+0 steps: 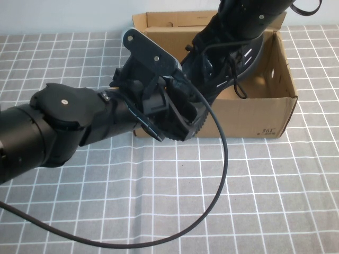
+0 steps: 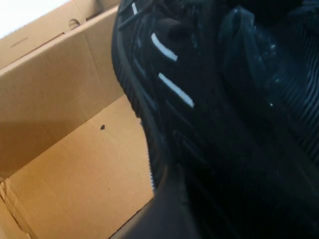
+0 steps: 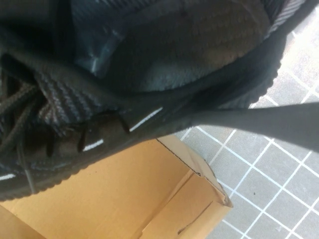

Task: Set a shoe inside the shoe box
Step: Hand over the shoe, then place the shoe in the shoe box

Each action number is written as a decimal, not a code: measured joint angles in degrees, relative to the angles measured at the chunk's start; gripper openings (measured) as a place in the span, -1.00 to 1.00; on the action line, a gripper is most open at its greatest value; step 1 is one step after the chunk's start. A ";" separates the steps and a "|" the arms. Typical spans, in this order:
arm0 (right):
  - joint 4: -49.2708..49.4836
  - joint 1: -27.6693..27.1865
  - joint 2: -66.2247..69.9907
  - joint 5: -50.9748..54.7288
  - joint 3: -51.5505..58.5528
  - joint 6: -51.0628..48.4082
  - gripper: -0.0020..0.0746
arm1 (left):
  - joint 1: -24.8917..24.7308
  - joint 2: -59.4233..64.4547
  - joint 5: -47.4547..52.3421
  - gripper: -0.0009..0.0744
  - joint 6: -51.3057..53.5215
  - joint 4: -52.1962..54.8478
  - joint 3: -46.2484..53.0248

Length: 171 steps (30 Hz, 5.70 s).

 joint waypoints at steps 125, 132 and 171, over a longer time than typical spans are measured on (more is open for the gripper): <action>-13.59 0.00 -50.80 -0.30 44.40 16.32 -0.99 | 19.50 51.70 39.90 0.22 9.11 8.88 -65.59; -13.59 0.00 -50.80 -0.30 44.40 16.32 -0.99 | 19.50 46.53 40.69 0.32 -13.81 12.55 -65.59; -13.59 0.00 -50.80 -0.30 44.40 16.21 -0.99 | 12.06 45.88 35.91 0.13 -57.19 55.65 -65.82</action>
